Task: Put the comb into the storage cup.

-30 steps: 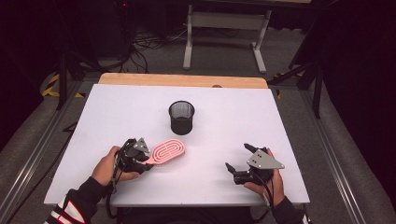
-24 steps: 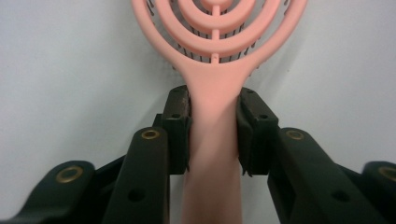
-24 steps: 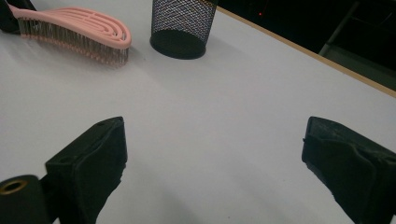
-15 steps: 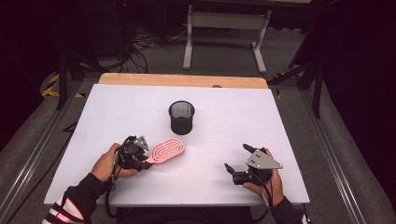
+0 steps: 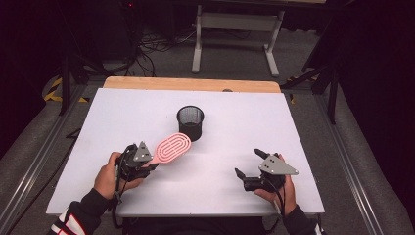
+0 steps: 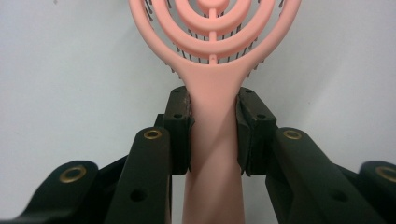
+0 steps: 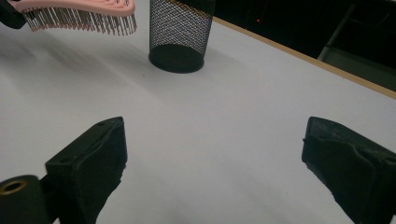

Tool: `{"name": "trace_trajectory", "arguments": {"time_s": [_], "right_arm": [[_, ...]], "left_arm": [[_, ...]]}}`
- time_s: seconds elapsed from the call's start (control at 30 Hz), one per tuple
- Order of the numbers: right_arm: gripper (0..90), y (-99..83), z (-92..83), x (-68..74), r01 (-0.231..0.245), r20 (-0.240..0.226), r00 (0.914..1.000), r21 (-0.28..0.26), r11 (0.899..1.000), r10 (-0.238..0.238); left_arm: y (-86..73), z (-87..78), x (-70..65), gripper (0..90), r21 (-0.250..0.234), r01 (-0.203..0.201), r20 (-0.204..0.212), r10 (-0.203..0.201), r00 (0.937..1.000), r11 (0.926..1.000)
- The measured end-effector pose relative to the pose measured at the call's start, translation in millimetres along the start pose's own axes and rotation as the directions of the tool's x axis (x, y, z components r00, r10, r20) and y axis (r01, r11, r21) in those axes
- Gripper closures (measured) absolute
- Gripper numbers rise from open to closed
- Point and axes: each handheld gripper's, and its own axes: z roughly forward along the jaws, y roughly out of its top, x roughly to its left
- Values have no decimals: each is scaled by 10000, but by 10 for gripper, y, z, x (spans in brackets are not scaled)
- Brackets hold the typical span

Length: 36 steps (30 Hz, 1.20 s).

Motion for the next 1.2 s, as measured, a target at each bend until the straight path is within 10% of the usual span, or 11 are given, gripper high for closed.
{"name": "trace_trajectory", "arguments": {"time_s": [0.37,0.83,1.2], "right_arm": [[74,215,147,-41,-254,-81,9997,-534,9983,250],[67,583,395,94,-854,-930,9929,-1231,9887,741],[63,914,599,227,-1889,-2235,9630,-1627,9684,1503]], "left_arm": [[31,-2,24,698,-1548,44,-567,-133,9983,9879],[56,-45,-51,698,-3172,87,-1271,-516,9905,9483],[162,69,-197,698,-3828,-25,-1399,-553,9886,9238]]}}
